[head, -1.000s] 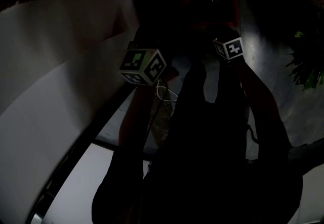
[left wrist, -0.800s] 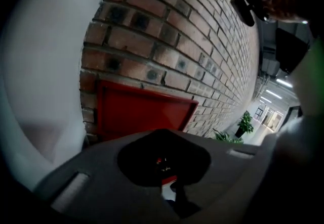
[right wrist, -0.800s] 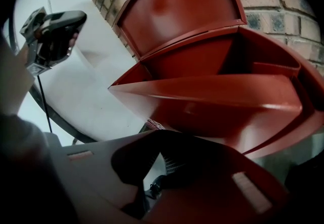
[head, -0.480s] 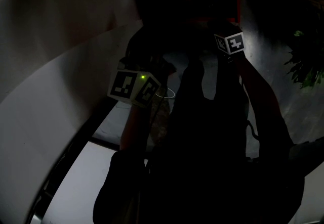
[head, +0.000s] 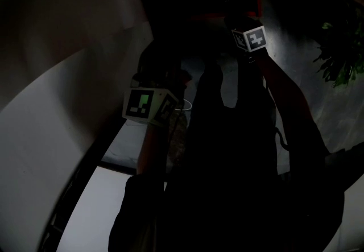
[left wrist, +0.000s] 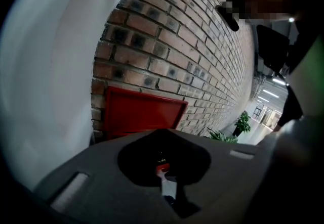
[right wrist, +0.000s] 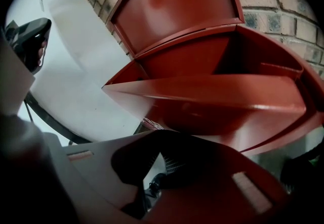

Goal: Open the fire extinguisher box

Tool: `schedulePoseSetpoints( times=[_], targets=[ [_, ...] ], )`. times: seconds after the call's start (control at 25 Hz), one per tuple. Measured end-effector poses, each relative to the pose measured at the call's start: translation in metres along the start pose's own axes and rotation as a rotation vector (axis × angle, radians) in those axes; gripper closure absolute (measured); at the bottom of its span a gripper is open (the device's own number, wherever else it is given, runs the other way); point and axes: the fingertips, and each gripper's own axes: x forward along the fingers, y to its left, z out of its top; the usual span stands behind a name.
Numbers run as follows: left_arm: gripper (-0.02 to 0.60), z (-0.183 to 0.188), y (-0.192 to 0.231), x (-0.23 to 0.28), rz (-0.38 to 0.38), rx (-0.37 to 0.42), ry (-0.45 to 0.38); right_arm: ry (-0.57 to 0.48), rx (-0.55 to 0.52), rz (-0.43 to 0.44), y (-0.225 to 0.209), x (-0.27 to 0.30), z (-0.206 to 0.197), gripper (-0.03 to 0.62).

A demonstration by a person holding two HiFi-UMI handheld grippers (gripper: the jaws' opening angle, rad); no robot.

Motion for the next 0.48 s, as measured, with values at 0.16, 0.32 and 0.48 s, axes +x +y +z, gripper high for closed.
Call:
schedulePoseSetpoints(
  times=[0.16, 0.32, 0.48],
  targets=[
    [0.578, -0.002, 0.001, -0.005, -0.004, 0.024, 0.014, -0.009, 0.007, -0.011, -0.002, -0.001, -0.001, 0.594],
    [0.578, 0.007, 0.000, -0.004, -0.008, 0.055, 0.016, -0.020, 0.008, -0.011, -0.001, -0.005, -0.003, 0.594],
    [0.578, 0.022, -0.002, 0.000, -0.024, 0.105, 0.016, -0.046, -0.030, -0.017, 0.001, -0.012, 0.001, 0.594]
  ],
)
